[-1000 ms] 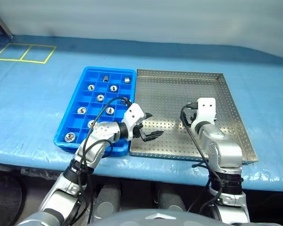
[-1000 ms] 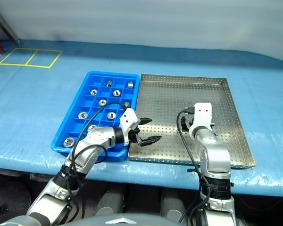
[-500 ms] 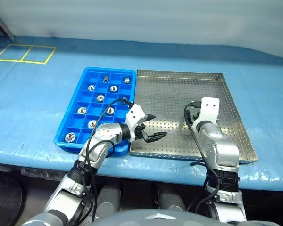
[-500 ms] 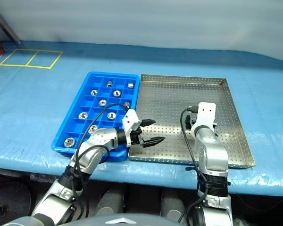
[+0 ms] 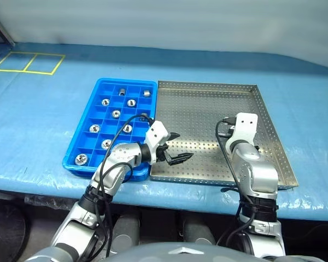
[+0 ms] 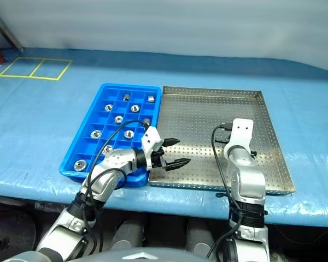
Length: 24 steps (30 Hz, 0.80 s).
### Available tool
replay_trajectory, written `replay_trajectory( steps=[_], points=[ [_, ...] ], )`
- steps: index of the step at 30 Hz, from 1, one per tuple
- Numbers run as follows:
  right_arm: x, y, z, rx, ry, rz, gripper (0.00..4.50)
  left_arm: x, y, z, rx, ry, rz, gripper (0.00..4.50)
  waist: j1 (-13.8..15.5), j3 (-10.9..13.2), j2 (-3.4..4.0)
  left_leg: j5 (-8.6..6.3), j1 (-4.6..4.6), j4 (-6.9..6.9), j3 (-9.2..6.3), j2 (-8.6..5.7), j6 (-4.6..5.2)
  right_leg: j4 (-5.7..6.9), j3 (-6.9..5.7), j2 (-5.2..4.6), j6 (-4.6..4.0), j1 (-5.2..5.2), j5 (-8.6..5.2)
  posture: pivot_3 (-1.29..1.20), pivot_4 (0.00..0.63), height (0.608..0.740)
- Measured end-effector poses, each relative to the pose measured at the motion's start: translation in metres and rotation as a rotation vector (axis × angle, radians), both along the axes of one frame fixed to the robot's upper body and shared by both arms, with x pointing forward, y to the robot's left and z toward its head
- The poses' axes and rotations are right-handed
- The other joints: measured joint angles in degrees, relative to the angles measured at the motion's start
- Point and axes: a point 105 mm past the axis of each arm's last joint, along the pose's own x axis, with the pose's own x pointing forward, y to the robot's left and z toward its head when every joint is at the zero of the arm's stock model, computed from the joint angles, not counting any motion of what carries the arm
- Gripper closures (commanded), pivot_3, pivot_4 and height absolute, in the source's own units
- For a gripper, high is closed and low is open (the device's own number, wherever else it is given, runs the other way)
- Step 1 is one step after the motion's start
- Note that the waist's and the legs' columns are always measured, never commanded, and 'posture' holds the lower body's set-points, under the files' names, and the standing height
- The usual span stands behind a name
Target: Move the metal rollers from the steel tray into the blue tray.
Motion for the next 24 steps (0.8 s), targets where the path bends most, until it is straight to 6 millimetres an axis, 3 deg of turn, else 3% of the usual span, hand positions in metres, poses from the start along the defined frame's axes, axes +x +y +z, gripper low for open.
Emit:
replay_trajectory(
  steps=[5, 8, 14, 16, 20, 24],
  points=[
    [0.000, 0.002, 0.000, 0.010, -0.003, 0.007, 4.47, 0.000, 0.000, 0.000, 0.000, -0.001, 0.005, 0.00, 0.0, 0.0, 0.01, 0.00, 0.01, 0.00, 0.00, 0.00, 0.00, 0.00, 0.00, 0.00, 0.00, 0.00, 0.00, 0.21, 0.150, 0.740],
    [0.002, 0.013, 0.002, 0.058, -0.021, 0.064, 4.47, 0.000, 0.001, 0.000, -0.002, -0.002, 0.011, 0.00, -0.1, 0.0, 0.03, 0.00, 0.01, -0.01, 0.00, 0.00, 0.00, 0.01, 0.01, 0.01, 0.00, 0.00, 0.00, 0.21, 0.150, 0.740],
    [-0.001, 0.070, 0.033, 0.137, -0.110, 0.393, 4.47, -0.005, 0.007, 0.000, -0.020, -0.005, 0.042, 0.00, -1.0, 0.0, 0.05, -0.01, 0.02, -0.10, 0.00, 0.05, 0.02, 0.00, 0.02, 0.05, -0.02, -0.04, -0.01, 0.21, 0.150, 0.740],
    [-0.009, 0.097, 0.043, 0.190, -0.129, 0.547, 4.47, -0.010, 0.010, 0.001, -0.020, -0.007, 0.054, 0.00, -1.0, 0.0, 0.05, -0.02, 0.01, -0.12, -0.05, 0.13, 0.03, 0.00, 0.02, 0.17, -0.05, -0.06, -0.03, 0.22, 0.150, 0.740],
    [-0.025, 0.129, 0.052, 0.233, -0.129, 0.761, 4.47, -0.018, 0.033, 0.009, 0.028, -0.054, 0.142, 0.00, -0.8, 0.0, 0.04, -0.02, -0.03, -0.10, -0.09, 0.27, 0.03, 0.00, 0.02, 0.32, -0.09, -0.09, -0.03, 0.22, 0.150, 0.740],
    [-0.037, 0.152, 0.051, 0.262, -0.104, 0.912, 4.47, -0.024, 0.058, 0.034, 0.036, -0.137, 0.276, 0.00, -0.4, 0.0, 0.00, -0.02, -0.04, -0.07, -0.10, 0.28, 0.02, -0.01, 0.02, 0.33, -0.10, -0.08, -0.03, 0.29, 0.150, 0.740]
  ],
)
